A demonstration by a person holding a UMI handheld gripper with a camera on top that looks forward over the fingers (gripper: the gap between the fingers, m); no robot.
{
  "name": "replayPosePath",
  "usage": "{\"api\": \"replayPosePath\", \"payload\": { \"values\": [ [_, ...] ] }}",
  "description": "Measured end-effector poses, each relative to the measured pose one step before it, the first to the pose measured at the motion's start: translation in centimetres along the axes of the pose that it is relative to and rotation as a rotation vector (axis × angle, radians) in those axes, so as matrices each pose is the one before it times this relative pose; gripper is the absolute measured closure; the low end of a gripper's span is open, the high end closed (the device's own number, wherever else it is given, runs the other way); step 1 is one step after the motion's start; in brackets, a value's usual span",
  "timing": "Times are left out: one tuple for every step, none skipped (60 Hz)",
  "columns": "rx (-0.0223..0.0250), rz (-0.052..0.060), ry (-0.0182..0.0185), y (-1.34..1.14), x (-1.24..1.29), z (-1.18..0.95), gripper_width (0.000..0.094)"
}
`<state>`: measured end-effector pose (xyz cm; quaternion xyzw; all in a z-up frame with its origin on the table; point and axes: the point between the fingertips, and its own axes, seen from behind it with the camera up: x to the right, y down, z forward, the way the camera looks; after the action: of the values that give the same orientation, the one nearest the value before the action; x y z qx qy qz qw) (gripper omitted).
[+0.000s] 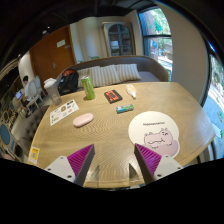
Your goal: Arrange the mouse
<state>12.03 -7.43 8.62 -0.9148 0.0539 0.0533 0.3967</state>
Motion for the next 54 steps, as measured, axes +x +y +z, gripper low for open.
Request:
{"api": "replayPosePath", "payload": {
  "values": [
    [-0.00086,0.0011,-0.00741,0.02,-0.291,0.008,0.0101],
    [0.0001,0.0004,-0.00753,-0.002,-0.317,0.037,0.0101],
    [0.00084,-0.0002,-0.00708,0.014,-0.341,0.075,0.0102],
    [0.00056,-0.0003,-0.00608,0.013,-0.376,0.112,0.0102],
    [-0.00021,-0.0007,-0.00496,-0.008,-0.375,0.172,0.0103],
    [-0.00002,-0.001,-0.00461,-0.005,-0.269,-0.114,0.0101],
    [0.00146,-0.002,-0.00756,-0.287,-0.421,1.454,0.01],
    [-0.00089,-0.0025,-0.00774,-0.093,-0.292,0.246,0.0101],
    [-0.00121,-0.0025,-0.00691,0.01,-0.402,0.195,0.0102],
    [-0.00244,-0.0027,-0.0058,0.036,-0.375,0.14,0.01],
    [-0.0013,-0.0031,-0.00533,0.027,-0.36,0.195,0.0102],
    [0.00223,-0.004,-0.00557,-0.046,-0.4,0.206,0.0101],
    [0.00771,-0.0041,-0.00438,-0.054,-0.635,0.31,0.0102],
    [0.00608,-0.0037,-0.00654,-0.096,-0.432,0.574,0.0103],
    [0.00633,-0.004,-0.0052,-0.128,-0.395,0.427,0.0103],
    [0.00446,-0.0036,-0.00508,-0.051,-0.437,0.406,0.0103],
    [0.00248,-0.0027,-0.00481,0.001,-0.462,0.449,0.0103],
    [-0.00071,-0.0015,-0.00408,0.047,-0.445,0.465,0.0103],
    [-0.00234,-0.0007,-0.00326,0.117,-0.467,0.469,0.0104],
    [-0.00279,0.0002,-0.0026,0.116,-0.466,0.48,0.0106],
    [-0.00174,0.0016,-0.00141,0.088,-0.463,0.477,0.0104],
    [0.00544,0.0008,0.00123,0.065,-0.436,0.436,0.0105],
    [-0.00068,0.0062,-0.0005,-0.02,-0.405,0.498,0.0105],
    [0.00372,0.0053,0.00054,-0.03,-0.399,0.519,0.0105],
    [0.00445,0.0061,0.00071,-0.043,-0.403,0.558,0.0104],
    [0.00533,0.006,0.00203,-0.074,-0.355,0.602,0.0105],
    [0.00729,0.0054,0.0044,-0.108,-0.303,0.599,0.0105],
    [0.01022,0.0019,0.00514,-0.054,-0.304,0.905,0.0102],
    [0.00384,0.0011,0.00418,-0.095,-0.445,0.368,0.0102],
    [0.00249,-0.0001,0.00176,0.024,-0.371,0.66,0.0102],
    [-0.00319,-0.001,-0.00077,0.144,-0.417,0.691,0.0102],
    [-0.00782,-0.0013,-0.00268,0.206,-0.453,0.706,0.0104],
    [-0.00802,-0.0012,-0.00256,0.182,-0.472,0.7,0.0105],
    [-0.00402,-0.0014,-0.00279,0.055,-0.464,0.677,0.0105],
    [0.00413,-0.0025,-0.00126,-0.025,-0.384,0.747,0.0104],
    [0.00161,-0.0038,-0.00258,-0.026,-0.428,0.529,0.0102],
    [0.00097,-0.0044,-0.00071,-0.066,-0.32,0.616,0.0104],
    [-0.00323,-0.0055,0.00241,0.055,-0.179,0.6,0.0107],
    [-0.00662,-0.0048,0.00549,0.13,-0.102,0.58,0.011],
    [-0.00734,-0.0042,0.00757,0.12,-0.015,0.555,0.011],
    [-0.00214,-0.0067,0.01024,0.039,0.006,0.256,0.0108],
    [0.02365,-0.0098,0.0082,-0.628,-0.034,0.43,0.0112],
    [0.00565,-0.0107,0.00712,-0.149,0.081,0.367,0.0117],
    [-0.00498,-0.0064,0.00774,0.034,0.067,0.297,0.0118],
    [0.00784,-0.0063,0.00745,-0.343,0.053,0.257,0.012],
    [0.00212,-0.0042,0.00449,-0.217,0.033,0.35,0.0119],
    [-0.00408,0.0007,0.0022,-0.07,-0.034,0.26,0.0115],
    [0.00425,0.0033,0.00115,-0.303,-0.026,0.26,0.0118],
    [0.00095,0.0044,0.00082,-0.22,-0.076,0.322,0.0118],
    [0.00069,0.0063,-0.00089,-0.194,-0.056,0.172,0.0119],
    [0.00361,0.0055,-0.00017,-0.281,0.011,0.225,0.0119],
    [0.00095,0.0038,0.00064,-0.179,0.008,0.228,0.0121],
    [0.00086,0.0003,0.00199,-0.184,-0.026,0.142,0.012],
    [0.00115,-0.002,0.00275,-0.175,0.054,0.232,0.0119]
  ]
}}
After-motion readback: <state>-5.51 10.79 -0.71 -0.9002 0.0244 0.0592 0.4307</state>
